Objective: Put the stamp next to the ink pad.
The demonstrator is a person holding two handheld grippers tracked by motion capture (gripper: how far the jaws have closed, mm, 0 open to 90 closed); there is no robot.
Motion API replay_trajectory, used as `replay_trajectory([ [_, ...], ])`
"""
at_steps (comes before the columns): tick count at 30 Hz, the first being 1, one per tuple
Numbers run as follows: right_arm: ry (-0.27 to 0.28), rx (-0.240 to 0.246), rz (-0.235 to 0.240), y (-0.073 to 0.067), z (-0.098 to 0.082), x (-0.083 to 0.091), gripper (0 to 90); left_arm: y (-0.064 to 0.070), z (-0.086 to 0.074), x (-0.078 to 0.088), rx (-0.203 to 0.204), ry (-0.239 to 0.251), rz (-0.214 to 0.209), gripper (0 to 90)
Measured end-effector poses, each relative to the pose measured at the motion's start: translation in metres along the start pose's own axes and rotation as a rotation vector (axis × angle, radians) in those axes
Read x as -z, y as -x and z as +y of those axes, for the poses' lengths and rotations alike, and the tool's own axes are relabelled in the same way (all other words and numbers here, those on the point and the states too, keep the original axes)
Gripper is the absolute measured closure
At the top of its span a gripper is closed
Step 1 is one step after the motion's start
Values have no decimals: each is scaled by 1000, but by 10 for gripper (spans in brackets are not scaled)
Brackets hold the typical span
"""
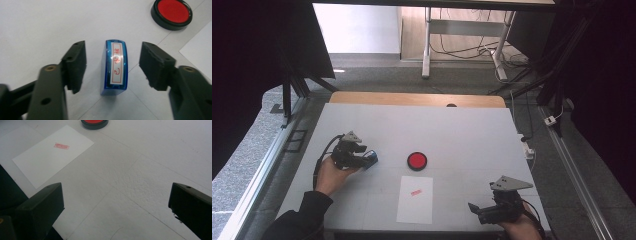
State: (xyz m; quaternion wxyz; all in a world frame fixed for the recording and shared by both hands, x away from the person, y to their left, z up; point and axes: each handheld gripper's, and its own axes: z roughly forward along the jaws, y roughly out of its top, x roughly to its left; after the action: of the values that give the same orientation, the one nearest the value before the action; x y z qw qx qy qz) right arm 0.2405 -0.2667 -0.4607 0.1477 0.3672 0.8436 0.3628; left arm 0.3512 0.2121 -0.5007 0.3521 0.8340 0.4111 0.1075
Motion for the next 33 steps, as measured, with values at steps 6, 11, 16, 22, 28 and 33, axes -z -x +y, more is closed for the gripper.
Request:
replay_trajectory([
  [6,1,-1,3,0,0,0,1,1,3,4,15,11,-7,257],
  [11,1,-1,5,0,0,0,1,6,6,10,27,30,-16,168],
  [16,3,1,7,0,0,0,1,10,9,16,34,47,-31,115],
  [22,-1,4,12,0,0,0,1,15,12,25,58,76,-64,87],
  [28,6,2,23,0,0,1,1,24,12,33,55,58,-58,52],
  [33,7,-3,31,1,0,1,1,32,9,41,38,52,-64,28],
])
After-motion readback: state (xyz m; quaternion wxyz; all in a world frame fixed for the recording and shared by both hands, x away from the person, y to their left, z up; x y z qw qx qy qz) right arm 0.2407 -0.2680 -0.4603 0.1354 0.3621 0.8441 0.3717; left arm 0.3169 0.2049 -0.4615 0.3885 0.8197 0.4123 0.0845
